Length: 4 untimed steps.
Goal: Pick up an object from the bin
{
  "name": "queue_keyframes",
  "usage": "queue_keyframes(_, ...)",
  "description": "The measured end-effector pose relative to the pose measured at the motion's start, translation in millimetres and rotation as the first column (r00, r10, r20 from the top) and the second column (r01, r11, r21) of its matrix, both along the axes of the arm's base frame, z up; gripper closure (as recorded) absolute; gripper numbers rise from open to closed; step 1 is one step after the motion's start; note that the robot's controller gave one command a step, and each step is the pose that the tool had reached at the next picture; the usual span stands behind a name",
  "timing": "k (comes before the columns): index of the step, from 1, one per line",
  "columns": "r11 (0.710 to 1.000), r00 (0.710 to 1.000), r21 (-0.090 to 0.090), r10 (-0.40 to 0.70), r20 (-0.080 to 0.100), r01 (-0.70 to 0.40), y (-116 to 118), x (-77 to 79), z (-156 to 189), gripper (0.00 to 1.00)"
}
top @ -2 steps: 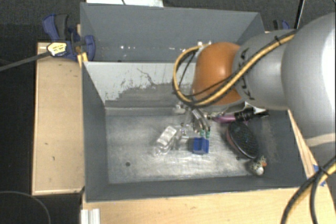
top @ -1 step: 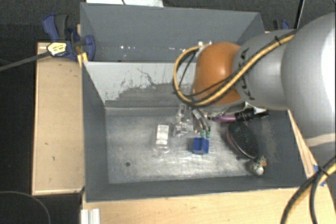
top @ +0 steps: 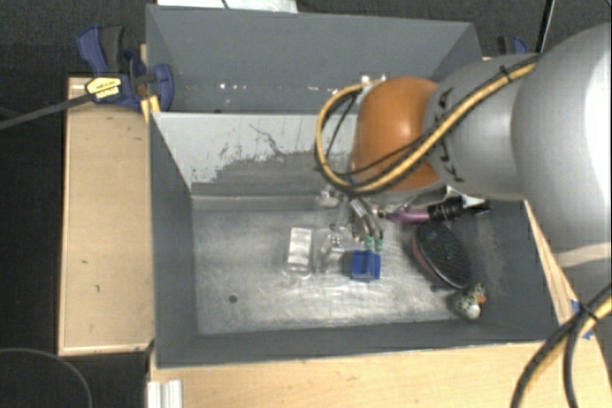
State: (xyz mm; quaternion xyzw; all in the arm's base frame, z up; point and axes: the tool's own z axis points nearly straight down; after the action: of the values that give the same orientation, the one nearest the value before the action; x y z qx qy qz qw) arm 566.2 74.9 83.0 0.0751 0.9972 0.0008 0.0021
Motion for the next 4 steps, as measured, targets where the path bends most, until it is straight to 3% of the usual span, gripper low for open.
queue_keyframes(1,0.935,0.935,0.001,0.355,0.003,-0.355,71.5,15.6,23.5,0.00)
queue_keyframes(2,0.911,0.911,-0.003,0.413,-0.004,-0.413,16.7,9.6,15.4,0.00)
queue_keyframes(3,0.944,0.943,-0.001,0.331,0.007,-0.331,-41.7,-49.2,-10.2,0.00)
queue_keyframes(4,0.979,0.979,-0.002,0.202,-0.003,-0.202,-91.4,-57.0,-2.0,0.00)
